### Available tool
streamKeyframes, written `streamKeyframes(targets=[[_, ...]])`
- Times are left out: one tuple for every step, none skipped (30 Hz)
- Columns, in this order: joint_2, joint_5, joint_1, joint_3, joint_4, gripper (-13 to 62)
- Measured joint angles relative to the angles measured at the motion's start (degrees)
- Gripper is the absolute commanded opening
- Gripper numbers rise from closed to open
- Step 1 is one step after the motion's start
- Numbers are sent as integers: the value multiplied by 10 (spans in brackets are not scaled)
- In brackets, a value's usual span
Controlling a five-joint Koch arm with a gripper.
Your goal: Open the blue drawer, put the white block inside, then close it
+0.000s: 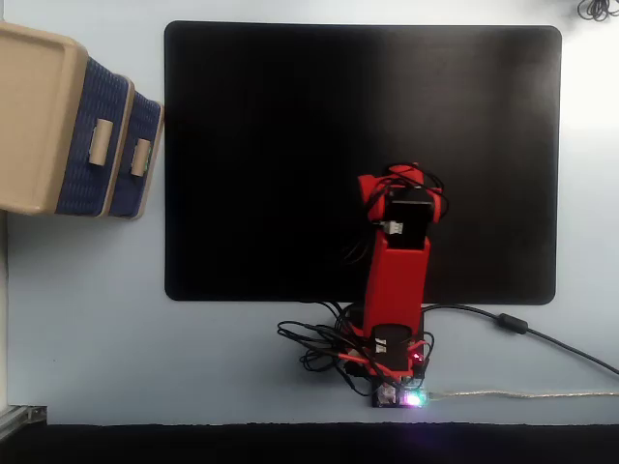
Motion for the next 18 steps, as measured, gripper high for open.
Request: streamKeyframes(targets=[[19, -32, 22, 66, -1, 338], [38, -46, 43, 155, -3, 338], [56, -42, 57, 231, -12, 338], [74, -35, 72, 301, -30, 338], [105, -20, 91, 393, -63, 338], [134, -11, 102, 429, -79, 338], [169, 0, 107, 475, -112, 339], [209, 10, 110, 549, -137, 339], [253, 19, 111, 623, -156, 339], [298, 27, 112, 679, -174, 340], [352, 37, 113, 729, -205, 341], [377, 40, 114, 745, -206, 341], [399, 41, 113, 771, -214, 341], [416, 43, 112, 808, -212, 342], [425, 43, 114, 831, -200, 342], [426, 43, 114, 837, -196, 344], [426, 44, 113, 837, -183, 345], [426, 45, 112, 838, -180, 345]])
